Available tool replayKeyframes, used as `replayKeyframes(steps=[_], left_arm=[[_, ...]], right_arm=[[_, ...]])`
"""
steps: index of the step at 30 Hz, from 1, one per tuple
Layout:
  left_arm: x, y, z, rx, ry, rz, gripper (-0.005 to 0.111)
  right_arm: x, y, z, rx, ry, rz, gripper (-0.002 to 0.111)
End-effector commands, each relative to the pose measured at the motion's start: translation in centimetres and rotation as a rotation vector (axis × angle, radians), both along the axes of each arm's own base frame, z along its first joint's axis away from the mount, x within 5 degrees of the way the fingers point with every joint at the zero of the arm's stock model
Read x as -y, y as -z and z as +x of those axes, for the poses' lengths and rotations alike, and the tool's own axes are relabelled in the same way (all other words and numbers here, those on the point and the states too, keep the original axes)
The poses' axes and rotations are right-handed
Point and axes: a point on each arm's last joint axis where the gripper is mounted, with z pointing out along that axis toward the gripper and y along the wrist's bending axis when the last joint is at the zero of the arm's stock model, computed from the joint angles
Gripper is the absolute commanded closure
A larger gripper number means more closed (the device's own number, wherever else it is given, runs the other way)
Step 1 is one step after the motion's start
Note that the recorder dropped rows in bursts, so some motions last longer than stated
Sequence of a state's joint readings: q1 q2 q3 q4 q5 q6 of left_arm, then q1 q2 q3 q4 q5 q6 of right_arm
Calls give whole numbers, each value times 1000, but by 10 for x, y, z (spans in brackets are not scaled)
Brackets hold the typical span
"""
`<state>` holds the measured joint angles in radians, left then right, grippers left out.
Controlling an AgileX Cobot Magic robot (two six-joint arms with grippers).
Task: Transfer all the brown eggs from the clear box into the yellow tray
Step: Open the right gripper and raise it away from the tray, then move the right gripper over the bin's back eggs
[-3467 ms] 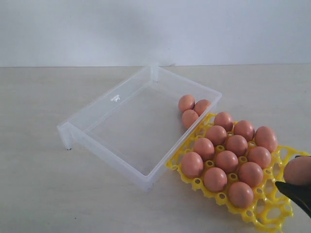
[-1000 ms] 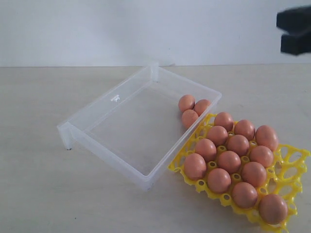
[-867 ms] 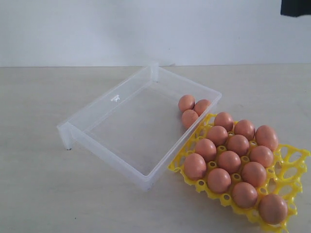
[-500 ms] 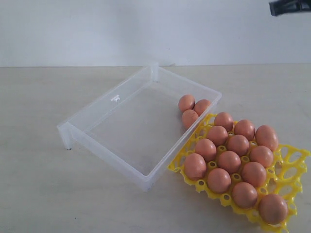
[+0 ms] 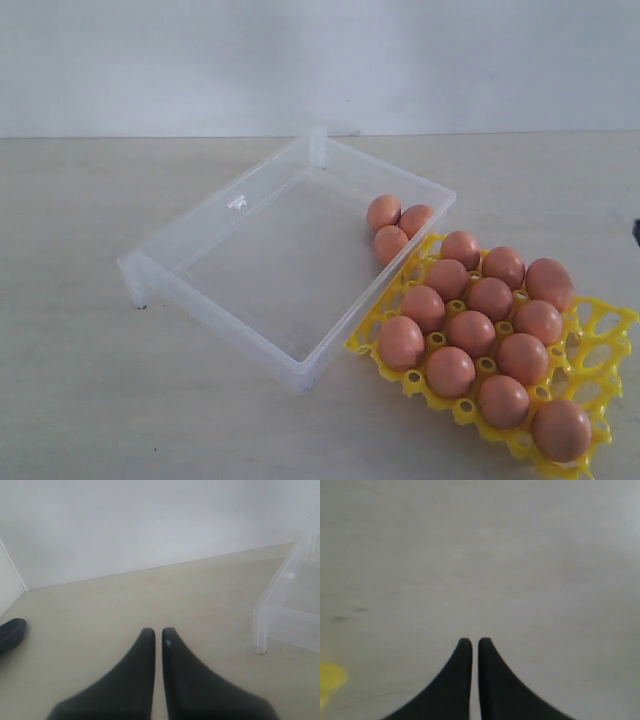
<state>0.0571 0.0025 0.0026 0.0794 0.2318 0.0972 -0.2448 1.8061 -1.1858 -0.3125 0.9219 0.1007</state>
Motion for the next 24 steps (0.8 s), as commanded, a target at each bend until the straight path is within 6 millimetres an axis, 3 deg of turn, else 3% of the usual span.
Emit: replayKeyframes(steps=[1,4,7,14,19,24], left_arm=[[1,-2,0,12,8,-7,103],[1,-2,0,12,8,-7,103],[1,-2,0,12,8,-7,103],[1,-2,0,12,8,-7,103],[1,-2,0,12,8,-7,103],[1,-2,0,12,8,-7,103]], right_arm=[[-39,-44,43,277,-107,334,108],[-75,-68,68,359,-188,477,108],[-116,-80,89,360,-319,510,108],[-214,-73,119,357,-548,547,108],[-248,-49,122,306,-608,555,108],[-257,-33,116,206,-655,497,107]])
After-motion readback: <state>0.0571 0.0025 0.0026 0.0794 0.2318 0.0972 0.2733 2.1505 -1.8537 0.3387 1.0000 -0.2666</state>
